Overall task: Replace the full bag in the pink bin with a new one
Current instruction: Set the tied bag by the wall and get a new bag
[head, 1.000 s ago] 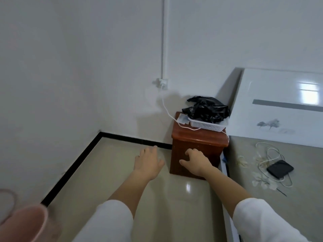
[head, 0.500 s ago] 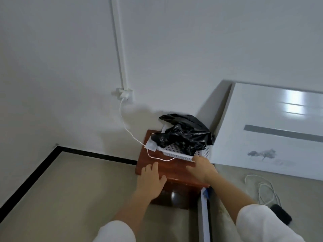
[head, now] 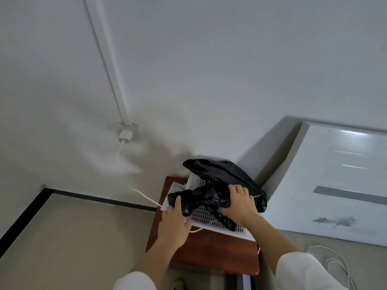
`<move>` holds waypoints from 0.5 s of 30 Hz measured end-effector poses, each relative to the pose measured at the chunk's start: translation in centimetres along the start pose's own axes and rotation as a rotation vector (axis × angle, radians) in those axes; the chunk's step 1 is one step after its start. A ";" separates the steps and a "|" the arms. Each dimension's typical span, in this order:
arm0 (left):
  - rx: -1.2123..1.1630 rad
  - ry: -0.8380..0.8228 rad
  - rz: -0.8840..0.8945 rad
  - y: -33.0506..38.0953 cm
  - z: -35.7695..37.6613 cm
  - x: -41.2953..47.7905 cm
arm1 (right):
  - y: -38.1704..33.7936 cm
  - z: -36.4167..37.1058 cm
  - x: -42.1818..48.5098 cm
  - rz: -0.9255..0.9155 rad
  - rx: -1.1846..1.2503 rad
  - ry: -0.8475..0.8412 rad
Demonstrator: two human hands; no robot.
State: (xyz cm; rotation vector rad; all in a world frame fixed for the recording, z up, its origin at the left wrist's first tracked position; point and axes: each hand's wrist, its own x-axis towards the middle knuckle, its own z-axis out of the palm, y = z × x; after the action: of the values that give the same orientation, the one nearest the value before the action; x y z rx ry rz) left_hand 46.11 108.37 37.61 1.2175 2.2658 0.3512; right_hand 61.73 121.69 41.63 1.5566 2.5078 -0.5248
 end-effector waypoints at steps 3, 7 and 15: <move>0.008 -0.052 -0.012 -0.8 -0.3 2.3 | 0.0 0.7 2.1 -0.001 -0.080 -0.098; -0.062 -0.182 -0.052 -2.1 -0.1 4.1 | 0.2 2.2 4.4 0.099 -0.144 -0.144; -0.526 0.061 -0.153 -2.0 -3.5 4.1 | -2.4 -1.3 8.5 0.106 0.305 -0.042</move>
State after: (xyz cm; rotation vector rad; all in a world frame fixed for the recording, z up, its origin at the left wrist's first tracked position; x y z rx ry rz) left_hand 40.93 110.76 38.18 0.7656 2.1059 0.8677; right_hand 55.82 128.37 40.83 1.7454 2.3841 -0.9504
